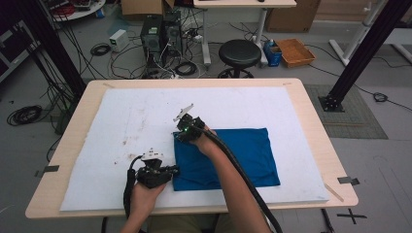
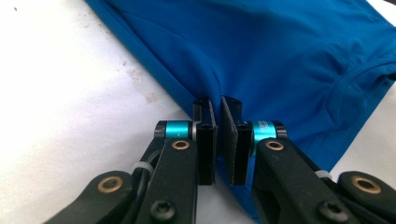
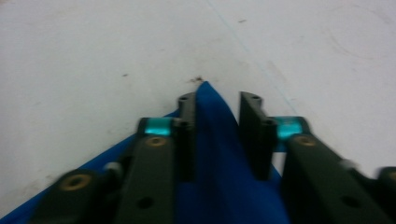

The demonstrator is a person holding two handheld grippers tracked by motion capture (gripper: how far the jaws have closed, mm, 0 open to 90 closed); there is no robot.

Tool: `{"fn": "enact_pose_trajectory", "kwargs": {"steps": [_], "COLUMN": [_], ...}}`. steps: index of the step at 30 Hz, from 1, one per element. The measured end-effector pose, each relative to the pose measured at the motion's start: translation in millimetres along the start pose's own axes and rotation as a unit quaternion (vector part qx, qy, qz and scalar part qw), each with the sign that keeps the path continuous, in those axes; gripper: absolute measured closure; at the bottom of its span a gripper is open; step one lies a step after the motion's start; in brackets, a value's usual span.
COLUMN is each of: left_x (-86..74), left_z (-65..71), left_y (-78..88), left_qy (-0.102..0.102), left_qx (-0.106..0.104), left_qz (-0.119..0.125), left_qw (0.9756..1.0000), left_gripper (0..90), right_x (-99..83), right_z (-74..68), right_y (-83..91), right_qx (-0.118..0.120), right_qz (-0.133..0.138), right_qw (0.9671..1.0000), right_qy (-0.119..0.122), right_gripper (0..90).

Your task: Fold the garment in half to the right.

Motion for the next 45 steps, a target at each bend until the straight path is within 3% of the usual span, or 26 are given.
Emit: {"fn": "enact_pose_trajectory", "kwargs": {"steps": [2,7,10,13,14,15,17,18,19,22,31,32,34,36,45], "left_x": [0.5,3.2,6.5,12.5,18.1,18.1,24.4,30.4,30.4,40.8,61.4,65.5,67.4,73.0,86.0], "left_z": [-1.2,-0.5,2.3,7.9,13.6,13.6,19.0,25.7,25.7,41.2,75.5,85.1,89.5,103.1,134.2], "left_y": [0.6,5.5,10.3,16.2,19.3,19.3,19.3,15.8,15.8,5.6,-23.8,-31.3,-35.2,-46.7,-81.5], "left_qy": [0.000,0.008,0.006,0.013,0.013,0.013,0.019,0.027,0.027,0.018,-0.003,-0.005,-0.009,-0.013,-0.021], "left_qx": [-0.004,-0.022,-0.038,-0.075,-0.094,-0.094,-0.113,-0.135,-0.135,-0.154,-0.177,-0.183,-0.186,-0.192,-0.192], "left_qz": [0.001,0.011,0.022,0.050,0.065,0.065,0.070,0.067,0.067,0.063,0.044,0.039,0.035,0.027,0.003], "left_qw": [1.0000,0.9997,0.9990,0.9958,0.9933,0.9933,0.9909,0.9883,0.9883,0.9860,0.9831,0.9824,0.9820,0.9810,0.9811], "left_gripper": [84.9,85.2,85.2,85.2,85.2,85.1,85.2,85.1,85.1,85.1,85.1,85.1,85.1,85.0,84.9], "right_x": [0.0,-0.6,1.3,1.3,-0.7,-2.5,-4.7,-10.7,-14.4,-27.5,-68.4,-79.1,-89.5,-99.2,-132.6], "right_z": [-0.9,-0.6,-1.1,0.0,1.8,2.2,3.6,6.2,7.7,14.3,35.2,40.2,44.6,48.4,65.8], "right_y": [0.2,2.8,17.9,29.0,40.3,46.2,51.7,62.7,68.1,83.3,119.8,128.1,136.2,143.1,160.3], "right_qx": [0.009,0.016,0.024,0.028,0.031,0.034,0.034,0.030,0.028,0.019,-0.016,-0.023,-0.032,-0.041,-0.080], "right_qz": [-0.002,0.001,0.048,0.068,0.089,0.098,0.109,0.121,0.128,0.146,0.161,0.166,0.169,0.170,0.155], "right_qw": [0.9999,0.9999,0.9986,0.9973,0.9956,0.9946,0.9934,0.9922,0.9913,0.9888,0.9849,0.9831,0.9817,0.9804,0.9763], "right_qy": [0.005,0.001,0.003,0.003,0.002,-0.005,-0.008,-0.012,-0.016,-0.027,-0.062,-0.073,-0.083,-0.090,-0.127], "right_gripper": [85.7,88.1,88.2,88.2,88.2,88.2,88.2,88.2,88.2,88.2,88.2,88.2,88.2,88.2,88.2]}}
Point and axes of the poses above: each handheld gripper's, and its own axes: y roughly backward along the jaws, x roughly out of its top, z roughly to its right, the point moved 2 cm from there along -y, roughly forward along the jaws, and after that the axes turned 8 degrees about x, right-handed, at the moved point
